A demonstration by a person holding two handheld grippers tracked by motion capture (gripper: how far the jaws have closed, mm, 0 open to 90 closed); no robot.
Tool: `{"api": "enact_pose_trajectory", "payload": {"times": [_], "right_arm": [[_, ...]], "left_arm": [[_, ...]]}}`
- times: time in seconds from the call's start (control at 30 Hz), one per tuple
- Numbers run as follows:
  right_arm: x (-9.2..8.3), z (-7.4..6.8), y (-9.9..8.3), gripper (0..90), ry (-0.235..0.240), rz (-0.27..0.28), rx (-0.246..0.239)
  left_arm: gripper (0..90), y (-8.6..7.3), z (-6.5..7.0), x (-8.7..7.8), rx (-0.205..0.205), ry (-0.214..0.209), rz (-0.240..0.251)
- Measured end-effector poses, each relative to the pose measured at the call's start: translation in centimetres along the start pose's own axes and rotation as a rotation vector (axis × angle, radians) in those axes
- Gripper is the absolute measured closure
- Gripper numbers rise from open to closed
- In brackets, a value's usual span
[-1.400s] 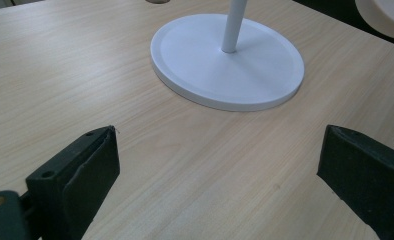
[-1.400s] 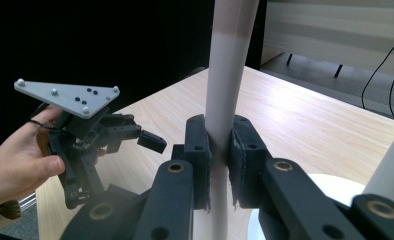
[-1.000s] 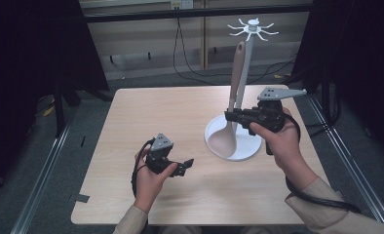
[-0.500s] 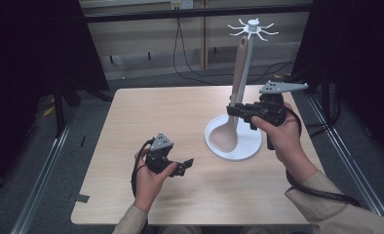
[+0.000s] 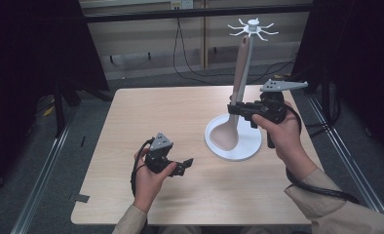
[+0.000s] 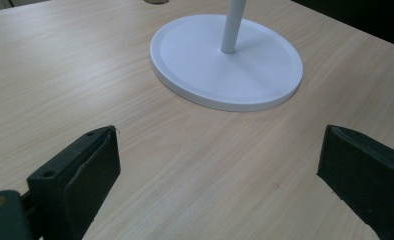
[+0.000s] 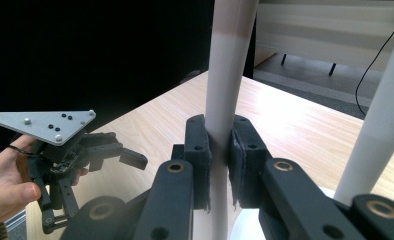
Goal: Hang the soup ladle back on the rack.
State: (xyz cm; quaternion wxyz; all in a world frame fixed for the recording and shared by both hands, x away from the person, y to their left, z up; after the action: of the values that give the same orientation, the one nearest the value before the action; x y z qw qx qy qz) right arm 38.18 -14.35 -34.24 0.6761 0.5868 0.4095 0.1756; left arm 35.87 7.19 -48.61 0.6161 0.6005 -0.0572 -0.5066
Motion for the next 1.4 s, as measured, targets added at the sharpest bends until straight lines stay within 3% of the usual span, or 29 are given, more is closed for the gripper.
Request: {"api": "enact_pose_trajectory", "payload": {"times": [0.5, 1.07, 1.4], "right_arm": [[-0.3, 0.6, -0.4, 80.1, 0.005, 0.017, 0.009], [-0.6, 2.3, -1.1, 78.2, -0.048, 0.037, 0.065], [-0.7, 2.6, -1.3, 77.6, -0.081, 0.037, 0.032]], "left_arm": [[3.5, 0.0, -0.2, -0.2, 0.004, 0.011, -0.001], [3.6, 0.1, -0.3, -0.2, 0.009, 0.013, -0.002], [3.6, 0.0, -0.4, -0.2, 0.011, 0.014, 0.000]]}}
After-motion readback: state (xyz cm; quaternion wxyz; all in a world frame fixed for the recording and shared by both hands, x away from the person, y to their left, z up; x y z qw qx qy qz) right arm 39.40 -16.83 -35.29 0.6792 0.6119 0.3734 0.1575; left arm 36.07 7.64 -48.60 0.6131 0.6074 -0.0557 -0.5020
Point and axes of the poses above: each handheld gripper's, and its own axes: x roughly forward along the jaws, y roughly out of its top, z roughly to its right, the point moved 8 cm from there along x, roughly forward along the jaws, and after that the axes turned 11 degrees about -x, right-handed, at the moved point
